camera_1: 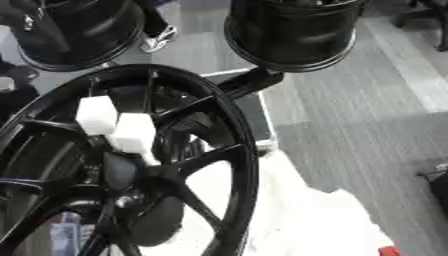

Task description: Pull the pin out of the wheel hub.

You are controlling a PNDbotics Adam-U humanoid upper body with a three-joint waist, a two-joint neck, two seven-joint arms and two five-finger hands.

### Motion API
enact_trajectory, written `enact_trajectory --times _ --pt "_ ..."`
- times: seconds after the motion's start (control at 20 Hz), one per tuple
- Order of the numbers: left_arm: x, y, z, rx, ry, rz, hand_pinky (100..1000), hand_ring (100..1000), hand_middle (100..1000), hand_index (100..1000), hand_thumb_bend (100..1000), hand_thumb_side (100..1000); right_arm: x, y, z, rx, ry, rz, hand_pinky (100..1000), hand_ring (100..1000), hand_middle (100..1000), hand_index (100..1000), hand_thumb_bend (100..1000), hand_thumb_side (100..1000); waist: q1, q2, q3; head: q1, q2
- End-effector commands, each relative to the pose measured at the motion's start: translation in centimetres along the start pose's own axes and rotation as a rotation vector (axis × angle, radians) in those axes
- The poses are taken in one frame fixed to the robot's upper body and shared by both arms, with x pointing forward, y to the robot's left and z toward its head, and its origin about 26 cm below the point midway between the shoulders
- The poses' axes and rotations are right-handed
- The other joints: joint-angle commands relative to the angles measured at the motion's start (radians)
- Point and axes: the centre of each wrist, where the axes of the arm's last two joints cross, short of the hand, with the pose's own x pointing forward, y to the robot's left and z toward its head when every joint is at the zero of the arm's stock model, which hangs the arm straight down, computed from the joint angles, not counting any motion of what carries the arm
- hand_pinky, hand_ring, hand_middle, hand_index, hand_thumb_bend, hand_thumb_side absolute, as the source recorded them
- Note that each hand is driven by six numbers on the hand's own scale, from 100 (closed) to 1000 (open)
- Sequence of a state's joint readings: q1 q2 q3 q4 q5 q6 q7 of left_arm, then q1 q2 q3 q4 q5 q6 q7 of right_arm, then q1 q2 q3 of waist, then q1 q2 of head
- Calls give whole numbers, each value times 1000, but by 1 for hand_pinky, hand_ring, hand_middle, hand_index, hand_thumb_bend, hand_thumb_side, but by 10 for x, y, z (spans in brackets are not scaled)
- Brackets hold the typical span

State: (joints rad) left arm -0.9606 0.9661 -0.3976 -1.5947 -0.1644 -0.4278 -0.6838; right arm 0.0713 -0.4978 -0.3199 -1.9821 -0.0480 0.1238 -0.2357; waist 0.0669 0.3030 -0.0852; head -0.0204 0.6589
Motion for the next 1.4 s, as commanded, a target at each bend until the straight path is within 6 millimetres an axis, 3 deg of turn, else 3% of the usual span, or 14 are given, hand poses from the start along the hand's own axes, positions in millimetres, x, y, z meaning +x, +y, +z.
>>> enact_trajectory --times 0.05,0.45,0.6,0.9,1.05,1.2,1.3,1.4 --pt "2 7 8 -16 45 28 855 794 691 857 100 541 7 -4 -3 -5 -24 7 779 620 549 708 100 550 -2 -18 1 -6 2" --pt "37 5 1 27 218 115 870 815 690 863 103 697 8 -3 -3 -4 -18 -1 777 618 547 707 100 553 7 -17 -1 -20 4" --pt "45 4 -1 30 245 116 883 826 693 863 154 741 8 -3 -3 -6 -16 -6 777 618 546 706 100 555 10 -14 -3 -22 4" --pt "49 0 -7 -15 294 118 923 860 719 893 242 713 8 -1 -3 -6 -9 -18 775 614 543 703 100 560 13 -14 -5 -25 8" --pt "47 -3 -10 -47 310 142 925 863 727 914 253 768 7 -1 -3 -9 -4 -23 775 612 541 702 100 559 13 -15 -6 -26 11" --pt "48 -6 -12 -76 309 148 937 873 742 923 293 705 7 -1 -2 -12 2 -28 774 609 539 701 100 561 13 -15 -6 -26 13" --pt "49 -9 -12 -99 312 156 948 883 755 927 278 565 7 0 -2 -14 4 -32 774 607 537 700 100 562 14 -15 -7 -27 12" --pt "50 -12 -12 -119 314 165 958 892 763 934 266 486 7 0 -2 -16 5 -36 773 606 536 699 100 563 14 -14 -9 -29 12"
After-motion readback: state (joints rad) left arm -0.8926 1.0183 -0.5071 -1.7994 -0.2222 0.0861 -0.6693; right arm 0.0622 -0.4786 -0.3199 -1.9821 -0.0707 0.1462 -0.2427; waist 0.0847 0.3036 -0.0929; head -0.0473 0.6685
